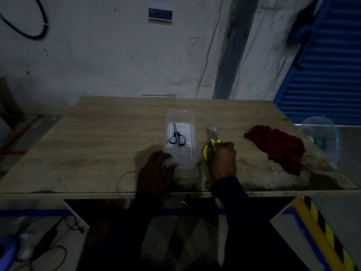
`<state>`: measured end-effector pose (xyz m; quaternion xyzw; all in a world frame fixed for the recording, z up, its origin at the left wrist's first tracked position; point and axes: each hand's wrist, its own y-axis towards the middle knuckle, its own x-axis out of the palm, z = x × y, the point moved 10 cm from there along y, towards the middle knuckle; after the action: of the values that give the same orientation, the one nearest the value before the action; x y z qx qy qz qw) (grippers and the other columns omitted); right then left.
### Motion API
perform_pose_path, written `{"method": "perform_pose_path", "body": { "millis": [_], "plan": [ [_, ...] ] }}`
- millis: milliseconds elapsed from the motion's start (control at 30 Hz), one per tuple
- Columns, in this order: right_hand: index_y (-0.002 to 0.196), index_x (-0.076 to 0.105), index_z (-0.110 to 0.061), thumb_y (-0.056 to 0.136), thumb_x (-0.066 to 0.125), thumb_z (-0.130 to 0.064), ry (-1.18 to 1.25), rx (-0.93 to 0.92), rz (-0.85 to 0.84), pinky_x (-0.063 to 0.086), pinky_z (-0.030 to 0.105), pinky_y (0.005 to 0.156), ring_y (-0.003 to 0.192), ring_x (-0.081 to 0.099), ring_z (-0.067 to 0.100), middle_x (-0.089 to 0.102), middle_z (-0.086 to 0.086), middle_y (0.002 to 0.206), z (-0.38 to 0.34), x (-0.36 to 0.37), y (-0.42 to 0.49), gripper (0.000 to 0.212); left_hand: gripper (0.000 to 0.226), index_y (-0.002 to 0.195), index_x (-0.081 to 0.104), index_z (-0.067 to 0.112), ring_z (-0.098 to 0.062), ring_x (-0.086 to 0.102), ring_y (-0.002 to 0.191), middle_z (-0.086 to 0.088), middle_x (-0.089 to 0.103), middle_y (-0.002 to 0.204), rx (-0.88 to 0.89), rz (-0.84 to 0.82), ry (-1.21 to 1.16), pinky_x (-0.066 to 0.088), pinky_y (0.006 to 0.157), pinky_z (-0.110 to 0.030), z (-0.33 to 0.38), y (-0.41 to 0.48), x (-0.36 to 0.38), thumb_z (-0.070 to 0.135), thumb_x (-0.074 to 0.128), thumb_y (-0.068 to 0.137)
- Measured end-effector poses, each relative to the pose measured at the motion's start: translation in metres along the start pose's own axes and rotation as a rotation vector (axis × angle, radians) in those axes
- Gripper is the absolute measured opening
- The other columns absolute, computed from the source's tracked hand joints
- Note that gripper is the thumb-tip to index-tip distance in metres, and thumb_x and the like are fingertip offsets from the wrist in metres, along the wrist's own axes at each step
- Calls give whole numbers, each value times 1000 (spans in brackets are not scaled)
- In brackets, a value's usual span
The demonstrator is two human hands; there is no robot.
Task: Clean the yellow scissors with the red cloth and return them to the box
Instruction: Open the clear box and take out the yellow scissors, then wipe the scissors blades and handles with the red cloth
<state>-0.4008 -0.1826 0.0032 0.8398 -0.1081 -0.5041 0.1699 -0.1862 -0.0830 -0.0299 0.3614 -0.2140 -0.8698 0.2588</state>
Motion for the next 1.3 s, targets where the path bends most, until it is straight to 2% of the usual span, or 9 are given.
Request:
{"method": "perform_pose_path", "body": {
  "millis": [100, 300, 467, 633, 767, 900, 1067, 1133, 1300],
  "plan": [
    [83, 68, -3, 82, 60, -7, -176, -56, -62, 46, 43, 74, 87, 57, 42, 66, 22, 80, -1, 24, -4, 9, 24, 106, 60, 32, -14, 66, 92, 9, 59, 114, 3, -8, -1, 56, 75, -36, 0, -1, 0, 42, 69, 86],
    [101, 66, -9, 82, 52, -18, -212, -11, -148, 42, 37, 80, 95, 56, 37, 65, 16, 98, 8, 38, 5, 25, 24, 106, 62, 30, -14, 66, 92, 7, 60, 113, 17, -1, 6, 56, 73, -36, 6, 0, -4, 43, 69, 86],
    [79, 71, 5, 63, 61, 7, 265, -196, 91, 57, 42, 72, 75, 67, 39, 69, 24, 79, -34, -7, -23, 19, 28, 111, 62, 29, -14, 66, 93, 6, 61, 117, 22, -5, -19, 56, 77, -34, 2, 1, -1, 40, 69, 87],
    [114, 64, 6, 81, 53, 0, 497, -31, -21, 50, 41, 96, 105, 62, 37, 65, 24, 113, -20, 26, -37, 35, 24, 103, 66, 19, -18, 68, 90, 0, 69, 103, -4, 34, 3, 53, 80, -29, -2, 2, -5, 31, 74, 84],
    [125, 58, 5, 88, 51, -19, 360, -130, -102, 35, 30, 108, 120, 56, 36, 60, 24, 127, -36, 46, -54, 45, 25, 110, 62, 22, -7, 63, 94, 15, 61, 110, -51, 169, -177, 56, 81, -32, -5, -2, -25, 22, 70, 86],
    [138, 47, -4, 91, 40, -47, 65, -80, -339, 34, 50, 112, 140, 30, 41, 34, 26, 150, -39, 76, -70, 64, 28, 113, 63, 14, -11, 64, 103, 13, 58, 120, -27, 298, -95, 55, 87, -31, -15, 3, -56, 6, 67, 86],
    [140, 33, -4, 91, 54, -32, -245, 35, -414, 42, 48, 97, 122, 43, 41, 46, 20, 133, -48, 67, -56, 60, 16, 94, 65, 12, -20, 67, 82, -3, 69, 92, -134, 286, -38, 56, 75, -29, -44, 19, -81, 5, 72, 82],
    [139, 32, -1, 89, 54, -21, -220, 106, -425, 46, 47, 93, 117, 50, 42, 45, 21, 132, -48, 66, -47, 58, 17, 86, 64, 14, -13, 62, 75, 4, 64, 82, -206, 247, -36, 50, 70, -13, -52, 18, -82, 3, 75, 80],
    [128, 41, 1, 93, 49, -11, -89, 161, -429, 48, 42, 95, 118, 56, 37, 52, 23, 130, -42, 63, -30, 38, 24, 88, 61, 17, -9, 61, 67, -2, 64, 85, -346, 169, -127, 43, 63, -2, -64, 5, -65, -1, 74, 79]
  ]
}}
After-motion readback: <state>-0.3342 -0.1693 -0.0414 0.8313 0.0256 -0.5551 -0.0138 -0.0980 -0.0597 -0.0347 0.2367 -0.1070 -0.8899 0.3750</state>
